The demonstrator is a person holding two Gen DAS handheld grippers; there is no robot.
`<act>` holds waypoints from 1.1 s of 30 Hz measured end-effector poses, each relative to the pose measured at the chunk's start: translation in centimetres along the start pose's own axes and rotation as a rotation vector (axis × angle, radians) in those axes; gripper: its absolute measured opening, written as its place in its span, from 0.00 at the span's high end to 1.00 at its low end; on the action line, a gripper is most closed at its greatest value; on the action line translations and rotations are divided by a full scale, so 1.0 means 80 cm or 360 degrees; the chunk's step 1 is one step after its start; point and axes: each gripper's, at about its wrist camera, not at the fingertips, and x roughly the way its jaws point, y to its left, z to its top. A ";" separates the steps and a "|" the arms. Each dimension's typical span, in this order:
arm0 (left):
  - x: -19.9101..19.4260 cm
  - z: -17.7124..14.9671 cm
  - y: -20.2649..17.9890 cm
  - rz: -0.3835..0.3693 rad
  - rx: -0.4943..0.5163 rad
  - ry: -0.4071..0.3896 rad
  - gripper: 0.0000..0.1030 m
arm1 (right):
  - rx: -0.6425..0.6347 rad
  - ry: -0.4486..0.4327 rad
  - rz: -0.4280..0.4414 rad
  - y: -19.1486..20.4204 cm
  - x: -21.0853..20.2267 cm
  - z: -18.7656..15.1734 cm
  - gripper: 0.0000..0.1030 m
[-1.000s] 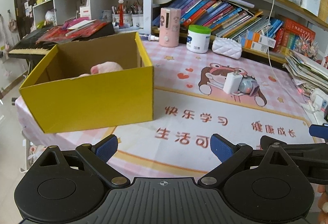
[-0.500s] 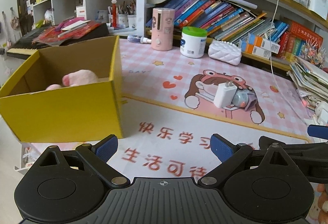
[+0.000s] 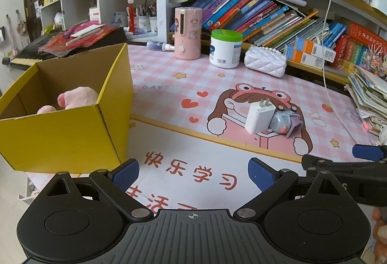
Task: Organize objects
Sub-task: 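Move both tools toward the white adapter and blue-grey toy truck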
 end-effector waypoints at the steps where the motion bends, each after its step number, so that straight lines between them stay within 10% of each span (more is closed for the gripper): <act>1: 0.002 0.001 -0.001 0.0006 -0.0001 0.0001 0.05 | 0.0003 -0.0003 0.0008 -0.001 0.003 0.002 0.12; 20: 0.019 0.010 -0.007 0.0146 0.0047 0.0034 0.05 | -0.0024 -0.0019 0.0073 -0.014 0.134 0.052 0.18; 27: 0.021 0.013 -0.007 0.0158 0.0044 0.0035 0.05 | -0.0055 0.0039 0.0123 -0.013 0.161 0.057 0.41; 33: 0.027 0.018 -0.011 0.0131 0.0052 0.0026 0.05 | 0.0020 0.0019 0.0169 -0.023 0.150 0.056 0.42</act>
